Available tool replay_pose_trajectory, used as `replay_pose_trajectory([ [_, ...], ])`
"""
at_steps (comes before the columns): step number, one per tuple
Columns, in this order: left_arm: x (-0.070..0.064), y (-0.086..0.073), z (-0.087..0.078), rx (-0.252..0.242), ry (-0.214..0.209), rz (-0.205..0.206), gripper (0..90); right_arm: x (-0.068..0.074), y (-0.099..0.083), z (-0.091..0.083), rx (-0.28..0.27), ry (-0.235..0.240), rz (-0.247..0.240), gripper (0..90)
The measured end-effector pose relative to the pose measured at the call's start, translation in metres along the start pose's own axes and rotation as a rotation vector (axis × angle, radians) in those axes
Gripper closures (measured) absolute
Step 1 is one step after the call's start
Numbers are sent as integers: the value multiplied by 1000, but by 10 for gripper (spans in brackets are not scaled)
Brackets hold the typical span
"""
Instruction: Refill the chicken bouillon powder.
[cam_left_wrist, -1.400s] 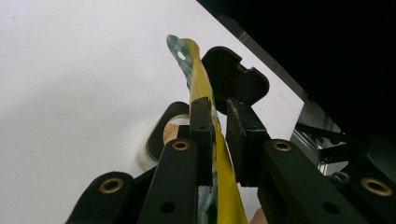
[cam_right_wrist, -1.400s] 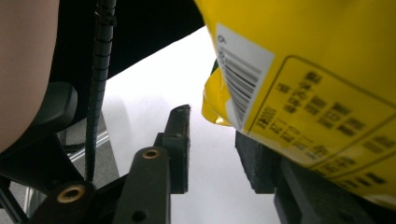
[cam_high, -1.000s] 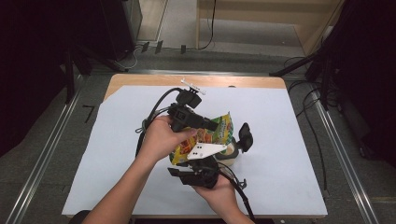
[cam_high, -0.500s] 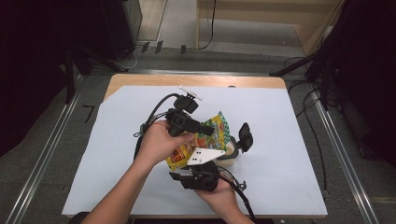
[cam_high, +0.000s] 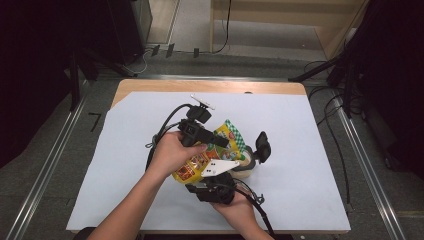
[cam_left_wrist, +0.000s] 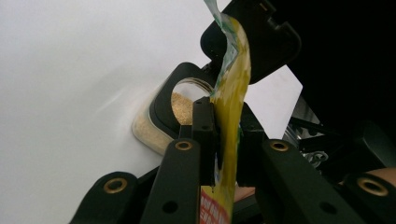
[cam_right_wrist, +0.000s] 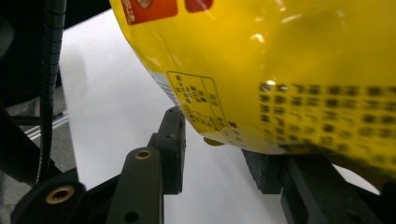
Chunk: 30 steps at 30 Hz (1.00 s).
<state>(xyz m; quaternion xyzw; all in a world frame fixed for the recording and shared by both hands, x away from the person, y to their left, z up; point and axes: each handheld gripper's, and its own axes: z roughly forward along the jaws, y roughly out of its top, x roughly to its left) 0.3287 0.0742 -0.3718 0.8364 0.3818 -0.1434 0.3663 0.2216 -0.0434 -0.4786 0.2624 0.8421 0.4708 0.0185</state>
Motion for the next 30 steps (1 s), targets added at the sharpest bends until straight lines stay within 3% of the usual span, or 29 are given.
replay_pose_trajectory([
  [7, 19, -3, -1, -20, -126, -71, 873, -7, -3, 1, 18, -11, 29, 618],
  [11, 27, -4, -4, -29, -162, -83, 895, -10, -4, 1, 24, -21, 29, 605],
  [18, 36, -6, -20, -80, -190, -102, 899, -11, -5, 0, 5, -45, 37, 576],
  [21, 38, -6, -30, -105, -155, -102, 899, -12, -5, -1, -7, -47, 60, 551],
  [30, 48, -8, -58, -184, -136, -119, 899, -19, -5, -6, -59, -45, 103, 525],
])
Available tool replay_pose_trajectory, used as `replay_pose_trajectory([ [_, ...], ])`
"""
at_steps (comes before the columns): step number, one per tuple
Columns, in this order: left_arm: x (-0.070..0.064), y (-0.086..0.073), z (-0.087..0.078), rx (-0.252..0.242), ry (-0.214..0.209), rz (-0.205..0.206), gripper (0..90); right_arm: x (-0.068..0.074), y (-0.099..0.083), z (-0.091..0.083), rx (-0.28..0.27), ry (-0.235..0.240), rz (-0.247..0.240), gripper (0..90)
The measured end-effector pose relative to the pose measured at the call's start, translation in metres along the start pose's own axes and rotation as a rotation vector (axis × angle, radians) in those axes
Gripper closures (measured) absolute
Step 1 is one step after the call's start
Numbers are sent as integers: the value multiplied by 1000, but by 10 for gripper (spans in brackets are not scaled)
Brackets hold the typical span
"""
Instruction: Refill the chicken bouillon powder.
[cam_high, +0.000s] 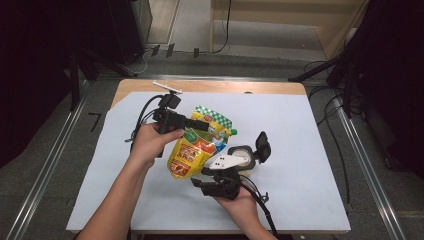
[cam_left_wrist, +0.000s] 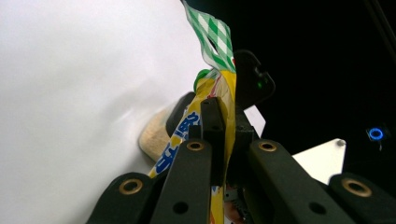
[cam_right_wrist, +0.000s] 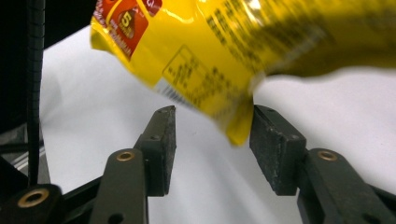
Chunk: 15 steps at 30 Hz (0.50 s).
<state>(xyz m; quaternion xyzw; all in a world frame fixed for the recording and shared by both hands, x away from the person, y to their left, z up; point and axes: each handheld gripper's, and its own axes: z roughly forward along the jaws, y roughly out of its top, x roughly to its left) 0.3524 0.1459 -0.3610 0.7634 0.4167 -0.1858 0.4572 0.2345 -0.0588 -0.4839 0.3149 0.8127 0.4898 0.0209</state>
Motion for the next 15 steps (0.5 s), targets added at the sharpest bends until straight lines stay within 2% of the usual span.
replay_pose_trajectory([
  [3, 4, 0, -9, -35, 14, -4, 895, -3, -1, -1, -15, 19, 17, 519],
  [8, 16, 0, -20, -96, 44, -24, 893, -1, -1, 0, -15, 20, -3, 508],
  [11, 22, 0, -22, -109, 61, -38, 894, 0, -2, 2, -8, 24, -12, 504],
  [15, 27, 1, -22, -124, 74, -31, 895, 2, -3, 4, 3, 22, -24, 500],
])
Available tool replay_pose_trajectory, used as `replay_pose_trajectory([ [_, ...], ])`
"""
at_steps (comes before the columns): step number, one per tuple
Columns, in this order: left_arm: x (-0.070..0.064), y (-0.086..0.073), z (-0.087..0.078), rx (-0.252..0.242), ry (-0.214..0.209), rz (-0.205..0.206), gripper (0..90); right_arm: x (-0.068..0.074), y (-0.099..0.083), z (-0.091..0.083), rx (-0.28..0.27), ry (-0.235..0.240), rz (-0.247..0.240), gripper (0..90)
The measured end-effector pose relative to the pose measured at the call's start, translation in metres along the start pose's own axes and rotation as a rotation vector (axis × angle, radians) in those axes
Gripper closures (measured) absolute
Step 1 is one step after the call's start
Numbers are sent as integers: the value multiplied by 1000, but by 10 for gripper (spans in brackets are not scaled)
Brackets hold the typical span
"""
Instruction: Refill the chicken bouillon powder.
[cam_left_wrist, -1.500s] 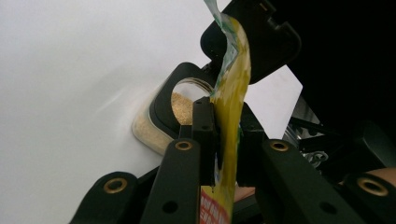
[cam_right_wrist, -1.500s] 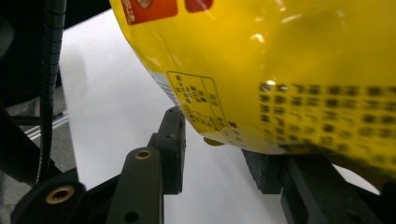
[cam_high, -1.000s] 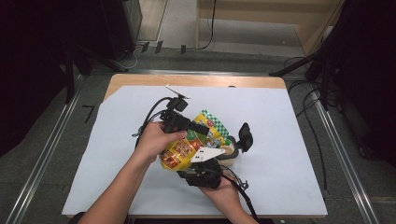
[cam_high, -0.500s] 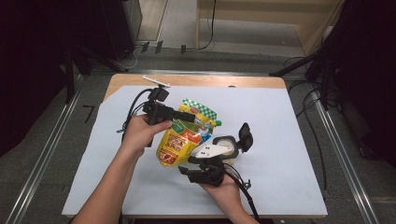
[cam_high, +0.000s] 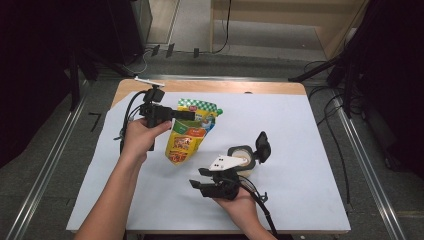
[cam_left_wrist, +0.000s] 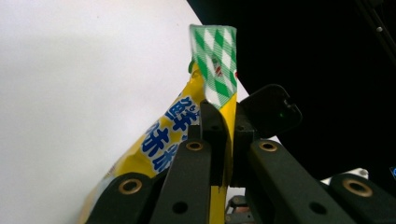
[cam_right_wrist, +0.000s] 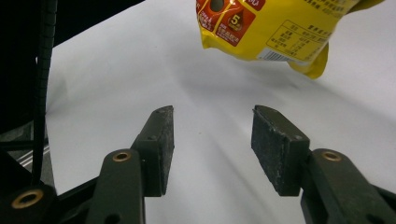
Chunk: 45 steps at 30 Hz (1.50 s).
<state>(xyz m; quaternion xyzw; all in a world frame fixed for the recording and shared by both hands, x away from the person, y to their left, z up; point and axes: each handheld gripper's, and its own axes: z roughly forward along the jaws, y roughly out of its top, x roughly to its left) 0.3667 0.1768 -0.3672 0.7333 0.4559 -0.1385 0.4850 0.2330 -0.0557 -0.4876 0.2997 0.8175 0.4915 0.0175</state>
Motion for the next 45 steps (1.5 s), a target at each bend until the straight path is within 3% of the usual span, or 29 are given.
replay_pose_trajectory([
  [9, 8, 0, 9, -8, 41, 18, 894, -1, -1, -4, -10, -6, -4, 490],
  [13, 12, 0, 7, -12, 16, 1, 892, -3, -2, -5, -11, -9, 4, 486],
  [26, 10, -6, -8, -6, 34, 19, 852, -5, 2, -5, -19, -3, 3, 479],
  [45, -2, -18, -36, -37, 105, 76, 763, 0, 11, 8, -12, 43, -37, 479],
])
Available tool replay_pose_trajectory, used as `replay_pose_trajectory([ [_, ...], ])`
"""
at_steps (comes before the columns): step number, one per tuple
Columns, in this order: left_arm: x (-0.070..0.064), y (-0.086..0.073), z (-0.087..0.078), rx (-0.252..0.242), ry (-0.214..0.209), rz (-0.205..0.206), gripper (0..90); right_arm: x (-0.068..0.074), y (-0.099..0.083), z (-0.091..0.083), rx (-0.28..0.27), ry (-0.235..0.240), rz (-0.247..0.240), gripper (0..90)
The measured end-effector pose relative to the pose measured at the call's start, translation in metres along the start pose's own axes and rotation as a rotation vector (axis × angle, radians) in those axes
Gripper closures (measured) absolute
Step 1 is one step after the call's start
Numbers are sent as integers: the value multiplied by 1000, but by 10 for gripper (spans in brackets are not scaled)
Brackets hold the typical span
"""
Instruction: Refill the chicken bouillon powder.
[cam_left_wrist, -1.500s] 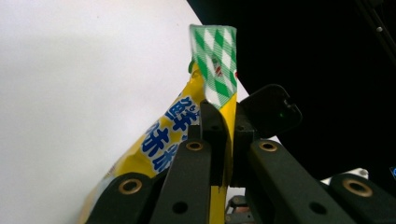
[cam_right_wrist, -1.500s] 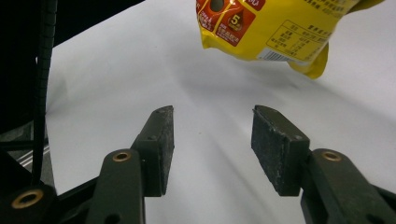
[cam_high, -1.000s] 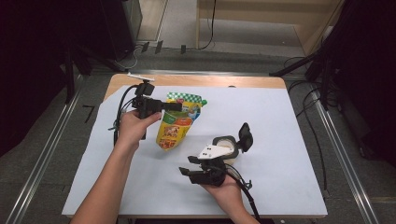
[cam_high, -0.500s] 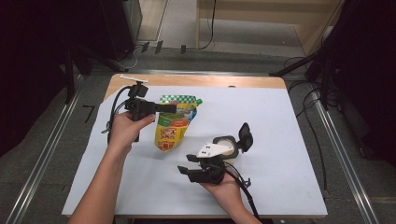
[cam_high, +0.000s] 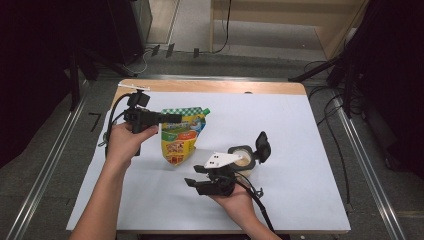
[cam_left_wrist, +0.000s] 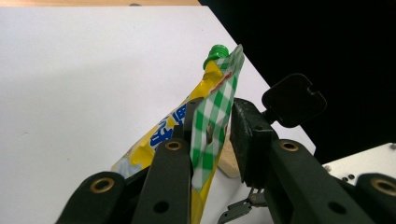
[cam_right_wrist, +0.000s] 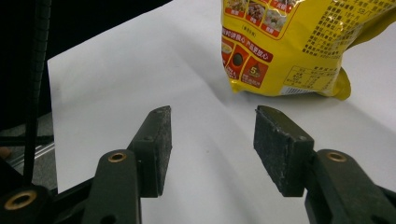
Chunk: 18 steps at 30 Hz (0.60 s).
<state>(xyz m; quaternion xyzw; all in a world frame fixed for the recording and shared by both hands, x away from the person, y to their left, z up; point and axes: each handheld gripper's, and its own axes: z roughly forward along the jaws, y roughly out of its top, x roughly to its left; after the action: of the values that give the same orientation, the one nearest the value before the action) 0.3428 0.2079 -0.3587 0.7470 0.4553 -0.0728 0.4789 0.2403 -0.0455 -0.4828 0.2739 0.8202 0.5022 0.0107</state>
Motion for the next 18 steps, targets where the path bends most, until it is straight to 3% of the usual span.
replay_pose_trajectory([
  [10, -5, 1, -9, -12, 0, 13, 724, 1, 1, 2, 1, 4, -6, 479],
  [15, -9, 3, -17, -49, -21, 25, 716, 0, 1, 2, 3, 4, -3, 481],
  [18, -11, 3, -21, -59, -2, 38, 721, 0, 1, 2, 6, 4, -3, 482],
])
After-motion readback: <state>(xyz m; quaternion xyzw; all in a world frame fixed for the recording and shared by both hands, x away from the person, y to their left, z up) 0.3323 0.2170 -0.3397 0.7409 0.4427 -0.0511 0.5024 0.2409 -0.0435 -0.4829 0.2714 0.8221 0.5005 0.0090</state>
